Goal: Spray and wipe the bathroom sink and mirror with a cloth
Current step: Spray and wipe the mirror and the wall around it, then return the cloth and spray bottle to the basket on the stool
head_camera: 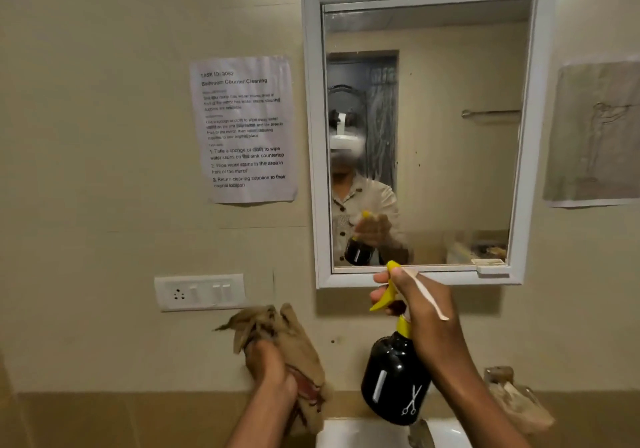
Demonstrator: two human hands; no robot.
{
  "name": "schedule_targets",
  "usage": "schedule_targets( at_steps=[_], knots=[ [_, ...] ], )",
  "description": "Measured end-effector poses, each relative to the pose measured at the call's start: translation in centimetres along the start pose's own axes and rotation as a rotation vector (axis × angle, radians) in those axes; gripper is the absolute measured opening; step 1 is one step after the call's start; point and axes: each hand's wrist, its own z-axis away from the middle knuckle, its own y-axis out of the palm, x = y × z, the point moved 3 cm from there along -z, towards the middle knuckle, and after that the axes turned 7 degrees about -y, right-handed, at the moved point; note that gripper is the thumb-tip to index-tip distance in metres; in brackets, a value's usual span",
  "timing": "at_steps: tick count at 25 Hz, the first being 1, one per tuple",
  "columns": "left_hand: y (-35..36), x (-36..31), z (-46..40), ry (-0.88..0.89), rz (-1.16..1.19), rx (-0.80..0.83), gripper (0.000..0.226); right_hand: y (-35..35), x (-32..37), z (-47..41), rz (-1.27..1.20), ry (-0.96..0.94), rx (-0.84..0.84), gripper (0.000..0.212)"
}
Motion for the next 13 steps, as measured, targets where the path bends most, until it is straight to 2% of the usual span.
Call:
schedule_targets(
  at_steps=[1,3,5,8,11,13],
  knots=[
    [-1.3,-0.2,0.0,-0.075,0.011,-0.002,0.036,1.2,-0.4,0.2,-0.015,0.003,0.031,0.034],
    [-4.1,-0.6,-0.5,-0.183,0.181,0.008,0.038,3.9,-1.5,0.8,-0.04,0.023,0.098,0.036],
    [-7.5,-1.7,-2.0,-0.137,0.274,-0.061,0.037,7.0,-2.8,1.8,-0.059,0.046,0.164,0.036],
    [-13.2,-3.6,-3.7,-0.059,0.226,-0.176,0.031,12.0,-5.4,4.4,-0.054,0.106,0.25,0.039],
    [-18.1,-5.2,-4.8,-0.05,0.134,-0.209,0.047,16.6,-8.6,8.0,0.008,0.171,0.311,0.04],
    [-21.6,-5.9,-6.6,-0.035,0.017,-0.241,0.046,19.5,-10.9,10.9,0.038,0.201,0.316,0.042]
  ],
)
